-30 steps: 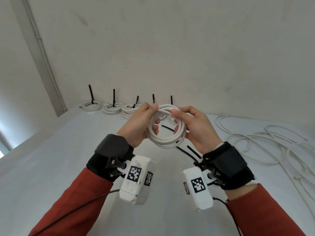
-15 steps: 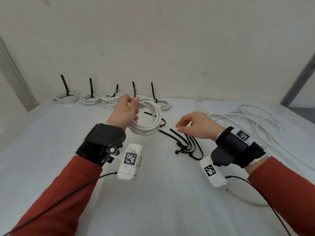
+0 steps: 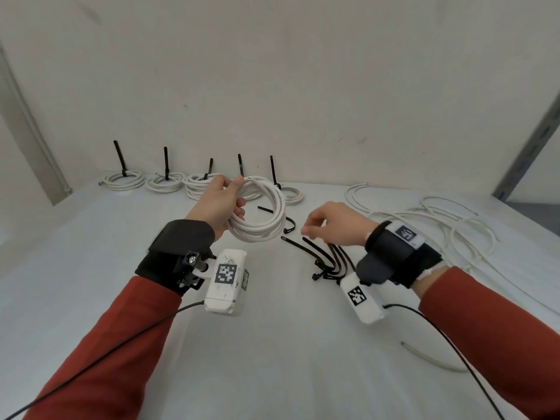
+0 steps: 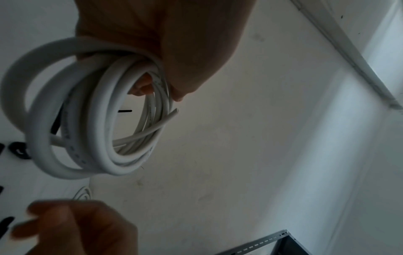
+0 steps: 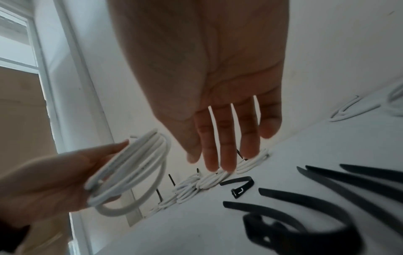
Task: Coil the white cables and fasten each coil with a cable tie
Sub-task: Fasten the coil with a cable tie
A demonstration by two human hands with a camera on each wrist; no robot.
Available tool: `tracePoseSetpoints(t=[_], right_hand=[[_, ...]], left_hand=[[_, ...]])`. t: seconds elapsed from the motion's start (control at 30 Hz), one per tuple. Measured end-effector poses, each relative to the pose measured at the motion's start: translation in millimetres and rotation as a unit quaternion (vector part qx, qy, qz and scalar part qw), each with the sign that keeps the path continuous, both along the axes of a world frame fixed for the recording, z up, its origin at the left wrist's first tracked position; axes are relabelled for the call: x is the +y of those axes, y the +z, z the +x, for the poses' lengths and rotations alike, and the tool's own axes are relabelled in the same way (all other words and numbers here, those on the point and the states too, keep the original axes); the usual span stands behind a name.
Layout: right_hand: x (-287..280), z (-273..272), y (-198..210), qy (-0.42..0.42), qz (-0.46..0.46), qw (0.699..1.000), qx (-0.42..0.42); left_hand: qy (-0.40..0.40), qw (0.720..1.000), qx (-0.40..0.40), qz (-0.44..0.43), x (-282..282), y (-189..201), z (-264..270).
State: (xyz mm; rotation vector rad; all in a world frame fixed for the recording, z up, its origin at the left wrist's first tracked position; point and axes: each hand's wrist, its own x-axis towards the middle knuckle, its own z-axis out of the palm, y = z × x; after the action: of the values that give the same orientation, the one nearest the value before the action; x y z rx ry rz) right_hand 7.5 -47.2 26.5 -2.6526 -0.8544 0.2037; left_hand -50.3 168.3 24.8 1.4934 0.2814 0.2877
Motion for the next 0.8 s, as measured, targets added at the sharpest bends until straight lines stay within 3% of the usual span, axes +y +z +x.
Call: tracePoseSetpoints(t=[0.1, 0.27, 0.43, 0.53, 0.63, 0.73, 0.8], right_hand=[[28.0, 19.4, -4.2, 0.007, -0.043, 0.998, -0.036], [64.2, 45.9, -22.5, 0.06, -0.199, 0.977, -0.047], [67.5, 48.2, -22.6, 0.074, -0.171, 0.981, -0.053], [56.3, 43.0, -8.0, 0.066, -0.053, 0.992, -0.093], [39.1, 28.7, 18.7, 0.028, 0.175, 0.98, -0.089], [20.9, -3.7, 49.4, 0.032, 0.417, 0.908, 0.016], [10.8, -28.3, 64.9, 0.063, 0.496, 0.863, 0.077]], left_hand=[[-0.001, 1.0, 0.002, -0.015, 3.2, 1.5, -0.1], [-0.006, 0.999, 0.004, -0.032, 13.0, 5.8, -2.7], [0.04, 0.999, -0.014, -0.021, 23.3, 3.3, -1.5], [0.082, 0.996, -0.029, 0.008, 25.6, -2.1, 0.2], [0.114, 0.992, -0.045, 0.028, 26.2, -4.9, 2.3], [0.137, 0.986, -0.059, 0.076, 28.8, -4.6, 2.3], [0.153, 0.979, -0.076, 0.109, 31.3, -4.0, 1.7]])
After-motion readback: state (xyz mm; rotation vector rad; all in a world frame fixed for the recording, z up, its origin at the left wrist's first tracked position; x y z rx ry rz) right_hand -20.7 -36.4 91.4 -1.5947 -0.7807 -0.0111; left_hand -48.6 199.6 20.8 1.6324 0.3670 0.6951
